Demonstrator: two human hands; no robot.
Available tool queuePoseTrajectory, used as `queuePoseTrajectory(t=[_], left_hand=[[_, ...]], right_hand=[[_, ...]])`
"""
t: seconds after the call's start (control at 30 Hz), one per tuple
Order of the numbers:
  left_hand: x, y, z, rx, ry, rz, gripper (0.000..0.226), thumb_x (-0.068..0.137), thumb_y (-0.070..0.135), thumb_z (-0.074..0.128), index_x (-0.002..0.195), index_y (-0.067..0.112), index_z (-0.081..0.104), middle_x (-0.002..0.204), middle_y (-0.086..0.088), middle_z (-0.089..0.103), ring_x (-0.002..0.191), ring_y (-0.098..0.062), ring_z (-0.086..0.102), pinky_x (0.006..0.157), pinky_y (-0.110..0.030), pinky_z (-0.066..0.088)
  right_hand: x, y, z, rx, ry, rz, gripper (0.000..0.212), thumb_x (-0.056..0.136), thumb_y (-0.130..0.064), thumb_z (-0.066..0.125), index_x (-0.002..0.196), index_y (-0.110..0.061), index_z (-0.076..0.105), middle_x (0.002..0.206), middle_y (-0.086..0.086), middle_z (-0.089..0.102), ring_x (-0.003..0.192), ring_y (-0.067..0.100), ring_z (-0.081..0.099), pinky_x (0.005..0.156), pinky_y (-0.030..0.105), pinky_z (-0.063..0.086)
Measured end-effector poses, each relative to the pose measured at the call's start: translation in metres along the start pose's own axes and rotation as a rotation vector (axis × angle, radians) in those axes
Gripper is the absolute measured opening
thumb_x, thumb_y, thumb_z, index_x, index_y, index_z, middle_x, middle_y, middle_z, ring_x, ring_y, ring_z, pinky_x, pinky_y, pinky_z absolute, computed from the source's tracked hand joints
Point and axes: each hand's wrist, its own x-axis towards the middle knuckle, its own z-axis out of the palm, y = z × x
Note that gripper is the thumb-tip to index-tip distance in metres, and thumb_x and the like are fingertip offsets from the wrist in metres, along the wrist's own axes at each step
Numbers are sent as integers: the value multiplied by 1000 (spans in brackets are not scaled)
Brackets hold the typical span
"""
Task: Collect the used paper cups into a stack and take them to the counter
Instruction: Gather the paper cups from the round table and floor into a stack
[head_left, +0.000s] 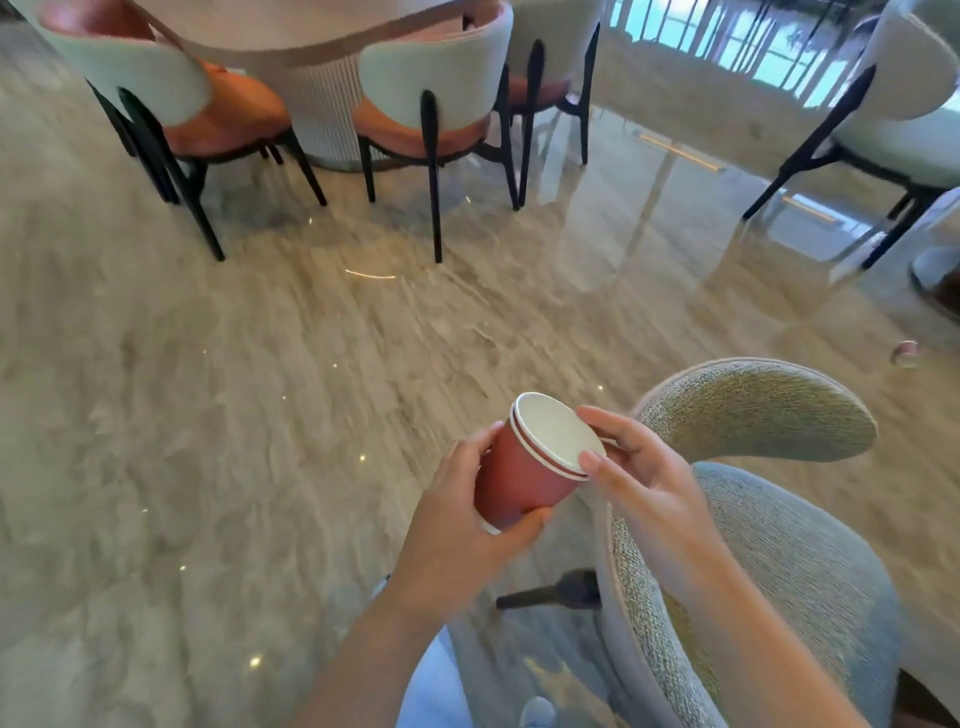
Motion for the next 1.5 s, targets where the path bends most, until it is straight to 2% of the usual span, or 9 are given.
queuePoseTrajectory(t=[0.27, 0.4, 0.5, 0.63, 0.77, 0.9, 1.1, 1.27, 1.5], left_hand=[[152, -11, -88, -50, -107, 42, 60, 59, 32, 76, 108, 47, 45, 110, 25, 56, 98, 8, 55, 75, -5, 42], [228, 0, -86, -84, -162, 85, 60, 58, 29, 76, 108, 43, 45, 112, 18, 57, 99, 2, 57, 80, -13, 46], [273, 6, -66, -134, -208, 93, 62, 58, 28, 76, 110, 41, 45, 110, 16, 58, 98, 1, 58, 81, -16, 47], [338, 15, -24, -190, -299, 85, 70, 56, 30, 78, 118, 35, 44, 112, 14, 59, 100, -3, 60, 82, -23, 50], [410, 38, 35, -226, -389, 81, 69, 50, 38, 78, 112, 41, 47, 104, 21, 63, 98, -1, 61, 78, -19, 49], [481, 75, 100, -227, -468, 98, 61, 51, 32, 79, 104, 38, 49, 96, 20, 65, 89, 2, 64, 74, -18, 50], [553, 114, 188, -213, -613, 183, 63, 56, 24, 78, 110, 35, 47, 108, 11, 62, 98, -3, 62, 81, -21, 51], [612, 124, 261, -174, -692, 184, 63, 54, 23, 76, 109, 34, 48, 109, 7, 61, 100, -12, 61, 90, -35, 50], [738, 154, 374, -144, -790, 221, 55, 54, 27, 76, 100, 43, 50, 97, 19, 63, 89, -1, 62, 78, -26, 50]], right_hand=[[134, -27, 75, -20, 143, -74, 44, 65, -28, 61, 108, -17, 56, 103, 3, 62, 85, 0, 61, 71, 12, 48], [187, -41, 70, -36, 306, -119, 40, 77, -24, 61, 114, -8, 54, 106, 3, 63, 93, 5, 61, 75, 14, 48], [213, -47, 48, -66, 436, -138, 31, 81, -22, 59, 111, -13, 56, 103, -2, 65, 95, 4, 62, 74, 12, 47], [251, -55, -1, -308, 600, -145, 21, 87, -16, 56, 107, -24, 57, 109, -3, 64, 104, 6, 58, 89, 17, 43], [292, -67, -68, -750, 735, -165, 31, 84, -16, 61, 114, -15, 56, 111, 0, 59, 106, 9, 52, 91, 8, 33], [327, -91, -137, -1022, 826, -107, 38, 82, -19, 64, 117, -6, 56, 117, 12, 60, 114, 27, 51, 99, 39, 39], [362, -110, -214, -1109, 964, 21, 38, 81, -22, 65, 116, -8, 58, 121, 13, 59, 119, 32, 49, 100, 56, 38], [392, -115, -283, -1091, 1027, 162, 37, 79, -23, 67, 113, -9, 60, 121, 13, 60, 119, 33, 50, 99, 55, 39], [482, -143, -396, -1104, 1144, 275, 38, 83, -31, 59, 116, -12, 59, 127, 9, 56, 125, 29, 44, 105, 51, 30]])
